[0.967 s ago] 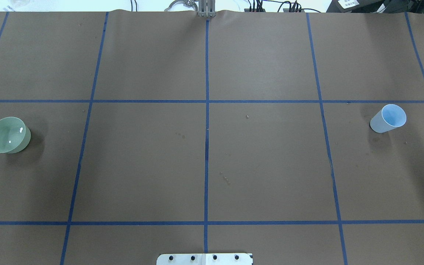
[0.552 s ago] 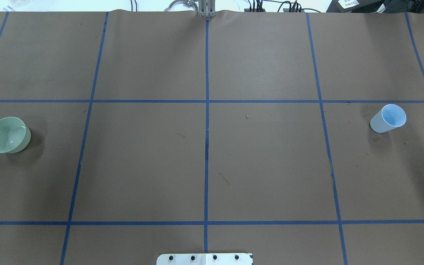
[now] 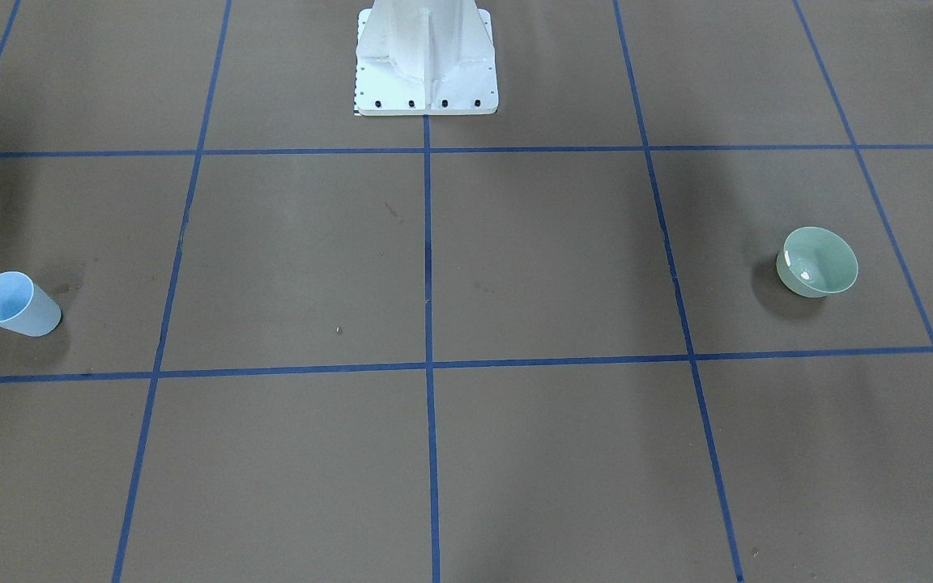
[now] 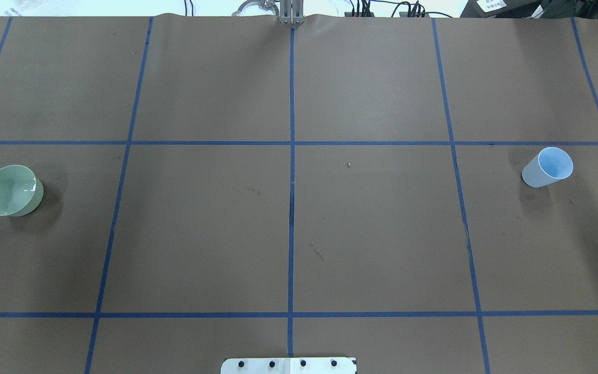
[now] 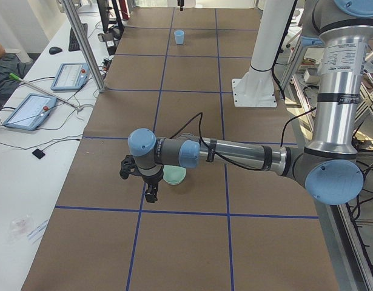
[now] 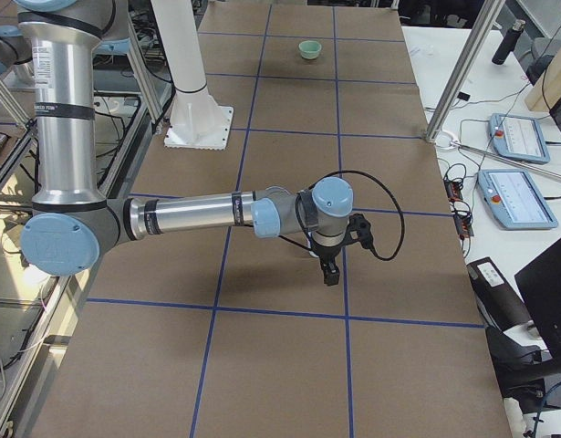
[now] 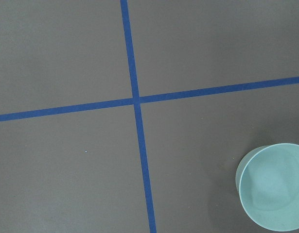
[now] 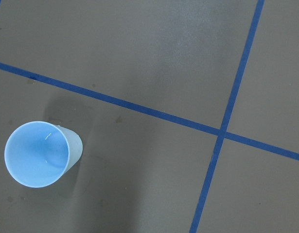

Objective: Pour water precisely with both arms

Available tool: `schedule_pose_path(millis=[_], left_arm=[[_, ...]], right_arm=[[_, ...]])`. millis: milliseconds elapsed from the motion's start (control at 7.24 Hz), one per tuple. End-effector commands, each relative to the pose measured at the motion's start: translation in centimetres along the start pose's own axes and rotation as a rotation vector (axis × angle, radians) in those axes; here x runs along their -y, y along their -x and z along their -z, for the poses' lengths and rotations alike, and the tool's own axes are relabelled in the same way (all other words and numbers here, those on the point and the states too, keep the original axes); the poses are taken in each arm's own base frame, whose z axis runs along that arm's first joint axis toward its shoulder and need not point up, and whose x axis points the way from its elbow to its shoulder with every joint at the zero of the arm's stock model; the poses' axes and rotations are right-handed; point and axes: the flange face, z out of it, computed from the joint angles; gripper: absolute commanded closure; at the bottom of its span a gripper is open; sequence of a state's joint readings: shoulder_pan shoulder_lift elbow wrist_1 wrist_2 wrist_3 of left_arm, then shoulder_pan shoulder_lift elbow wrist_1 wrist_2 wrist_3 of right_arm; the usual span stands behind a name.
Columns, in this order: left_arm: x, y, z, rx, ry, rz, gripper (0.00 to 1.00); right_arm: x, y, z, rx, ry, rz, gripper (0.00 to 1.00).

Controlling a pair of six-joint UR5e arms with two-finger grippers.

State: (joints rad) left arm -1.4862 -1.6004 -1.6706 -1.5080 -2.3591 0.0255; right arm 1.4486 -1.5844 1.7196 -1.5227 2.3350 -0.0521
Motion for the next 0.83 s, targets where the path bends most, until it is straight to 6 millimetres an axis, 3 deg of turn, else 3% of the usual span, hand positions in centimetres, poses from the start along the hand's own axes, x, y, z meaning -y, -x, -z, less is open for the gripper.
schedule_pose_path(millis=[0,690], left_arm=[[-0.3,-0.2,0.2,-0.023,0.010,0.015,0.01],[-1.7,-1.1,1.4,-0.018,-0.014,-0.002,0.01]], right_arm=[[0.6,-0.1,0.2,-0.027,0.020,-0.015,0.00],[0.8,-0.2,1.1,-0.037,0.005,-0.015,0.00]])
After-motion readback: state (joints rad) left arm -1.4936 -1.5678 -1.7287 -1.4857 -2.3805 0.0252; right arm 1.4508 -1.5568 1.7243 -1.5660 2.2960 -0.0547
